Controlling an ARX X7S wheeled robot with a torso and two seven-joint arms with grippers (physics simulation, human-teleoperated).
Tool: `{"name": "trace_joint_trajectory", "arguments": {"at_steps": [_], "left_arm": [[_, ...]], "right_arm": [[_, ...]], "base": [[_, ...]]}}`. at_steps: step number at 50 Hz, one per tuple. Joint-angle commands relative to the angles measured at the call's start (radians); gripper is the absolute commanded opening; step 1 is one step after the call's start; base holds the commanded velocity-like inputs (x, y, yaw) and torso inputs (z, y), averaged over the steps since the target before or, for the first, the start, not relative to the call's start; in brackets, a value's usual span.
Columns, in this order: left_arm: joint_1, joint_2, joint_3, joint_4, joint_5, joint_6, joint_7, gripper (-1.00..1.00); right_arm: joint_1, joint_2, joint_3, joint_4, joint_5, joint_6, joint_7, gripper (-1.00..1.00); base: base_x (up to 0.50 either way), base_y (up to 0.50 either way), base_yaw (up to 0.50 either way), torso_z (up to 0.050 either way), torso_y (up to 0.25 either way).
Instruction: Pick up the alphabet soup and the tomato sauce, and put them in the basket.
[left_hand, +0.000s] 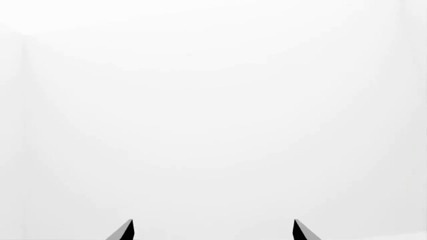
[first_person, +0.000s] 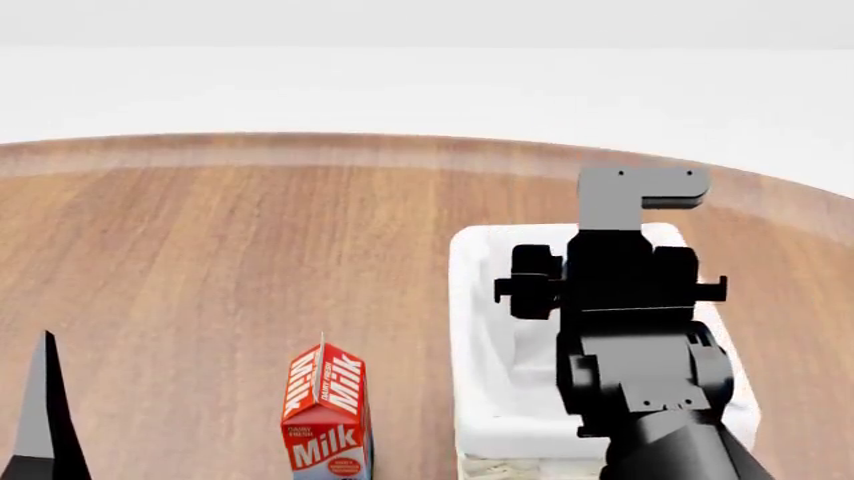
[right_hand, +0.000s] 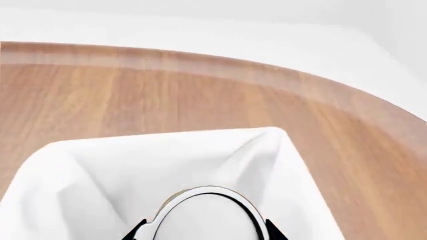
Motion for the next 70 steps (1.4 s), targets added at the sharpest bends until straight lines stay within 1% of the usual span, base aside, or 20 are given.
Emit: {"name": "trace_joint_trajectory", "arguments": {"at_steps": [1, 11, 12, 26, 36, 52, 53, 65, 70], "left_arm": [[-0.002, -0.001, 0.006, -0.010, 0.000, 0.007, -0.001, 1.00], [0.005, -0.001, 0.006, -0.022, -0.003, 0.024, -0.003, 1.00], [0.005, 0.000, 0.008, -0.029, -0.002, 0.029, -0.002, 1.00], [0.002, -0.004, 0.010, -0.021, -0.006, 0.018, -0.006, 1.00], [-0.001, -0.008, 0.009, -0.018, -0.009, 0.014, -0.008, 1.00], [-0.006, -0.012, 0.009, -0.017, -0.014, 0.010, -0.010, 1.00], [-0.006, -0.012, 0.009, -0.016, -0.015, 0.011, -0.011, 1.00], [-0.004, -0.013, 0.013, -0.021, -0.013, 0.018, -0.013, 1.00], [-0.002, -0.014, 0.014, -0.019, -0.013, 0.019, -0.015, 1.00]], "right_arm": [[-0.003, -0.016, 0.085, 0.013, -0.148, 0.083, -0.035, -1.00], [-0.012, -0.022, 0.193, 0.013, -0.258, 0.118, -0.050, -1.00], [-0.016, -0.023, 0.199, 0.013, -0.278, 0.136, -0.028, -1.00], [-0.034, -0.028, 0.351, 0.013, -0.439, 0.187, -0.047, -1.00], [-0.035, -0.036, 0.418, 0.013, -0.522, 0.177, -0.073, -1.00], [-0.030, -0.040, 0.481, 0.013, -0.599, 0.178, -0.078, -1.00], [-0.031, -0.040, 0.484, 0.014, -0.602, 0.176, -0.077, 1.00], [-0.009, -0.041, 0.505, 0.013, -0.626, 0.172, -0.096, 1.00], [0.005, -0.036, 0.519, 0.013, -0.625, 0.145, -0.094, 1.00]], "base": [[0.00, 0.00, 0.00, 0.000, 0.010], [0.00, 0.00, 0.00, 0.000, 0.000], [0.00, 0.00, 0.00, 0.000, 0.000], [0.00, 0.00, 0.00, 0.000, 0.001], [0.00, 0.00, 0.00, 0.001, 0.000], [0.00, 0.00, 0.00, 0.000, 0.001], [0.00, 0.00, 0.00, 0.000, 0.000], [0.00, 0.00, 0.00, 0.000, 0.000], [0.00, 0.00, 0.00, 0.000, 0.000]]}}
